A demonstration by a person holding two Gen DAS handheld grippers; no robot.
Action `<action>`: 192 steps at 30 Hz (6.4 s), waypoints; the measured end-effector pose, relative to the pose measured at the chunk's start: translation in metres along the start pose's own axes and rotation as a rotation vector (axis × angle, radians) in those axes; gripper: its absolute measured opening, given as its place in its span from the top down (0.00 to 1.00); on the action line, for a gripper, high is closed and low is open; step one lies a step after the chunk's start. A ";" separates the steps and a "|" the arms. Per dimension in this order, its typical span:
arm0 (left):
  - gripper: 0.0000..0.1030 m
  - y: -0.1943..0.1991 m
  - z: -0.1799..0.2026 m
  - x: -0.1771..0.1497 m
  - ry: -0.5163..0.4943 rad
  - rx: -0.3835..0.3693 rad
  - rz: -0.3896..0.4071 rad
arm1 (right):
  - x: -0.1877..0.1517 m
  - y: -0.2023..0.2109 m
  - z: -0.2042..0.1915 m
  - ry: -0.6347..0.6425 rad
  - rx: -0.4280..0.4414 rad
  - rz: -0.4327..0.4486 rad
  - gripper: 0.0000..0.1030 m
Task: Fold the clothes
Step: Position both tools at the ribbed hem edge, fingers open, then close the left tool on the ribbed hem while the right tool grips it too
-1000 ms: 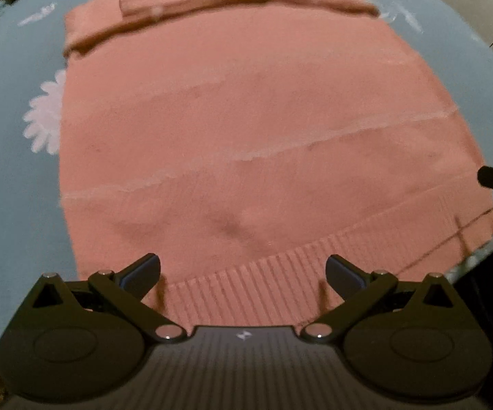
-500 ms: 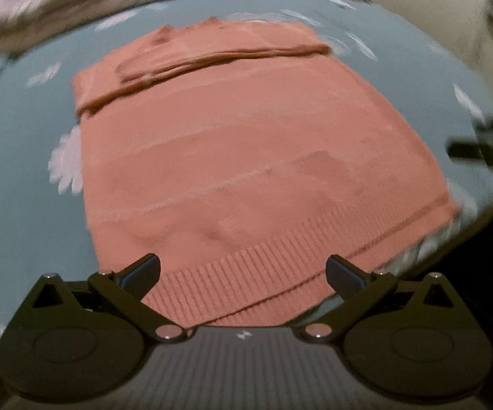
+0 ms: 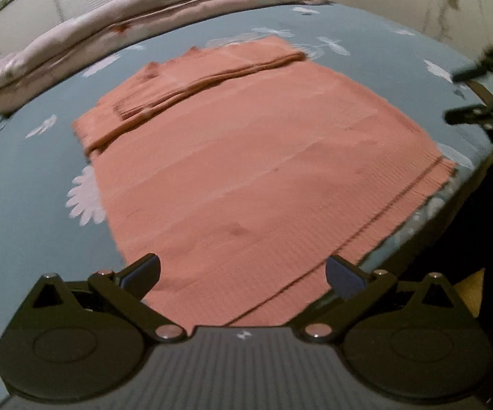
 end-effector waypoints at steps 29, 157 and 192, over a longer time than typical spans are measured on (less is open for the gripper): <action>0.01 -0.050 0.038 -0.032 -0.081 -0.186 -0.197 | 0.052 -0.060 -0.181 0.698 0.508 0.045 0.91; 0.89 -0.062 0.039 -0.037 -0.269 -0.093 -0.046 | 0.117 -0.045 -0.240 0.744 0.389 0.180 0.91; 0.93 -0.073 0.069 -0.021 -0.432 -0.061 0.015 | 0.116 -0.075 -0.227 0.617 0.293 0.138 0.92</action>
Point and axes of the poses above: each gripper's, at about its wrist camera, not at the fingertips, and y roughly against the way its jaws point, z to its right, x to its top, the point moved 8 cm from there along -y, roughly the way its jaws point, and after that the axes turned 12 degrees about y, right-handed, at the moved point
